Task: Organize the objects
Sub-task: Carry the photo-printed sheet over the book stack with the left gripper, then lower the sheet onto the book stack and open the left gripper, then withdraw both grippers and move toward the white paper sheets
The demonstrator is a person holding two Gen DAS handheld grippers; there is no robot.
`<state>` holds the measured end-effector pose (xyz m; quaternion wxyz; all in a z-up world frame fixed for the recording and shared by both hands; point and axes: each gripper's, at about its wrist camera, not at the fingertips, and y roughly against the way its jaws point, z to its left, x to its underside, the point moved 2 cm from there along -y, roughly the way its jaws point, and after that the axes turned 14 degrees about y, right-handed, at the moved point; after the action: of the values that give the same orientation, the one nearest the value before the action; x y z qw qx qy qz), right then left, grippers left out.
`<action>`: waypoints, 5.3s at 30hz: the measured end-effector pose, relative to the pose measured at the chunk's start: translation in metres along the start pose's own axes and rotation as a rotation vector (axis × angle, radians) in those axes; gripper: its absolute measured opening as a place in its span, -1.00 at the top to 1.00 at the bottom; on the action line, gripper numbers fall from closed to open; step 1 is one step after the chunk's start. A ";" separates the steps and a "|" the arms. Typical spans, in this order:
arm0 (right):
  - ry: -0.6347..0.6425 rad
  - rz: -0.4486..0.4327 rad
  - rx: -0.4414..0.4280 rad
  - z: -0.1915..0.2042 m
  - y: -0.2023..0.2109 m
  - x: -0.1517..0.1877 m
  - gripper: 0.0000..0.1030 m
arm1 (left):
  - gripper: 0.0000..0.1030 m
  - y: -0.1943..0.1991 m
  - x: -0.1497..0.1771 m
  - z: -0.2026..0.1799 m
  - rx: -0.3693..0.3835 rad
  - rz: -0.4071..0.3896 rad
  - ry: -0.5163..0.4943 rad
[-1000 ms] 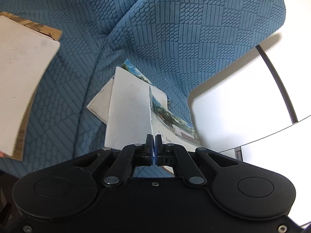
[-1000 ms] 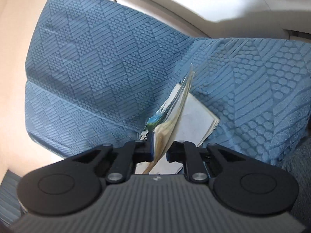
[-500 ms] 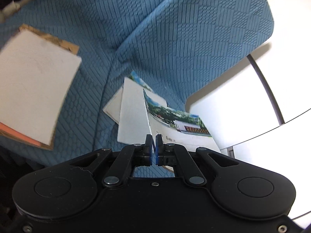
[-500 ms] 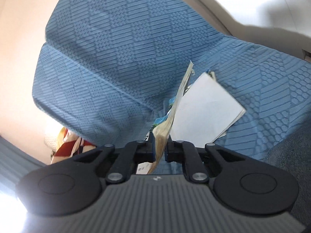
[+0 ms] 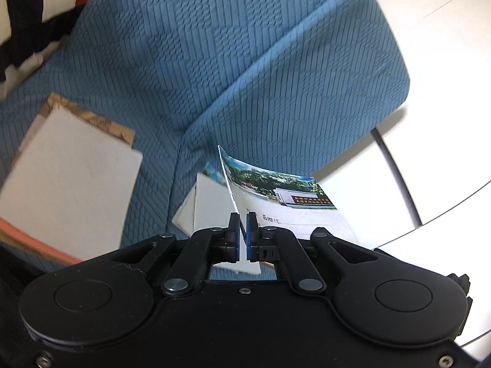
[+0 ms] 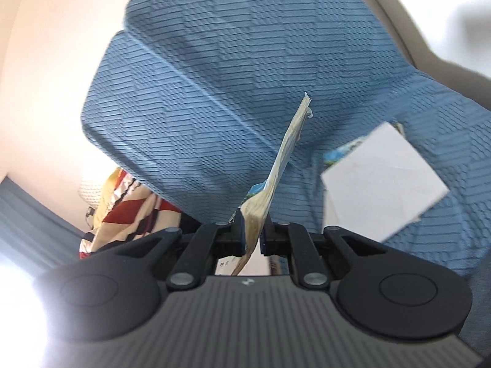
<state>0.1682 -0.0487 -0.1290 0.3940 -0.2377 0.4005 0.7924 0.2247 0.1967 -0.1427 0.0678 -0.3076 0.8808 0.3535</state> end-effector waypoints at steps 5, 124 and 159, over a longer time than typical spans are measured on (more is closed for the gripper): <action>0.032 -0.005 -0.024 0.029 -0.015 -0.006 0.78 | 0.95 0.018 -0.022 0.006 -0.006 -0.034 -0.020; 0.489 0.122 0.310 0.094 0.079 0.045 -0.79 | -0.98 0.112 0.039 -0.051 -0.098 -0.049 -0.347; 0.443 0.120 0.415 0.030 0.040 0.062 -0.79 | -0.98 -0.003 0.021 -0.017 -0.155 -0.032 -0.405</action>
<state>0.0978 -0.0120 -0.1369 0.2896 -0.2950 0.6433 0.6444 0.2115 0.1738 -0.1385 0.2251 -0.2484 0.8144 0.4736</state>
